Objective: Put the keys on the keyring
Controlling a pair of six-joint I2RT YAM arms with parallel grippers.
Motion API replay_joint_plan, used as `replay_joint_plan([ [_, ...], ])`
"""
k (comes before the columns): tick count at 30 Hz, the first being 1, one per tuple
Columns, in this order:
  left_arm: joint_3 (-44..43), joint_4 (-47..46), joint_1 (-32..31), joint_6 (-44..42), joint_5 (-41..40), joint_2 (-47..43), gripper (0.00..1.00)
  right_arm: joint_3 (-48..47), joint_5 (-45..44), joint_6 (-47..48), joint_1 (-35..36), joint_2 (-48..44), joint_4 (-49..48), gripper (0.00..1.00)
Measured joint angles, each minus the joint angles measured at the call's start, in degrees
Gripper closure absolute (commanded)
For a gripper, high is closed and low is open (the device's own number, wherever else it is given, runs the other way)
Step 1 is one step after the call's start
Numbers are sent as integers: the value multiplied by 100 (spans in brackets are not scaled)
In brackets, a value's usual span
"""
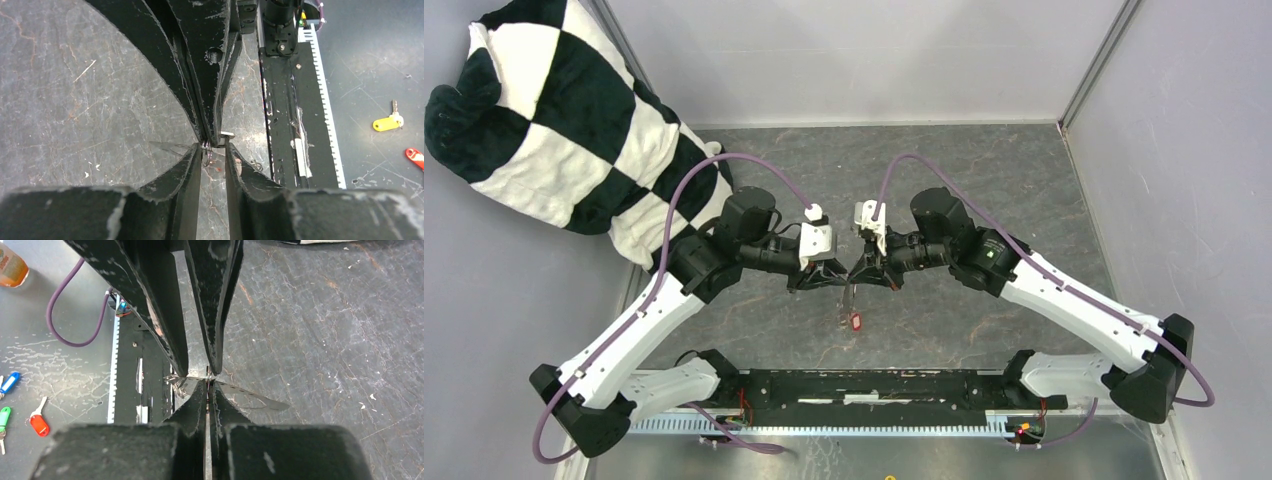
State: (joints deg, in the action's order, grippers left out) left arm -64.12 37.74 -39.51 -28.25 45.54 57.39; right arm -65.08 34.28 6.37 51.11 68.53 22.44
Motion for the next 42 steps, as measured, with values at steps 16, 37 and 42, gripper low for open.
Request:
replay_joint_plan([
  [16,-2,358,-96,-494,-170,66,98,-457,-31,114,192,352,557,99],
  [37,446,-925,-173,697,-380,-809,98,632,-46,-1467,-323,-1443,-1711,56],
  [42,638,-1878,-177,1497,-337,-841,98,1231,20,-2009,-323,-1545,-2544,58],
])
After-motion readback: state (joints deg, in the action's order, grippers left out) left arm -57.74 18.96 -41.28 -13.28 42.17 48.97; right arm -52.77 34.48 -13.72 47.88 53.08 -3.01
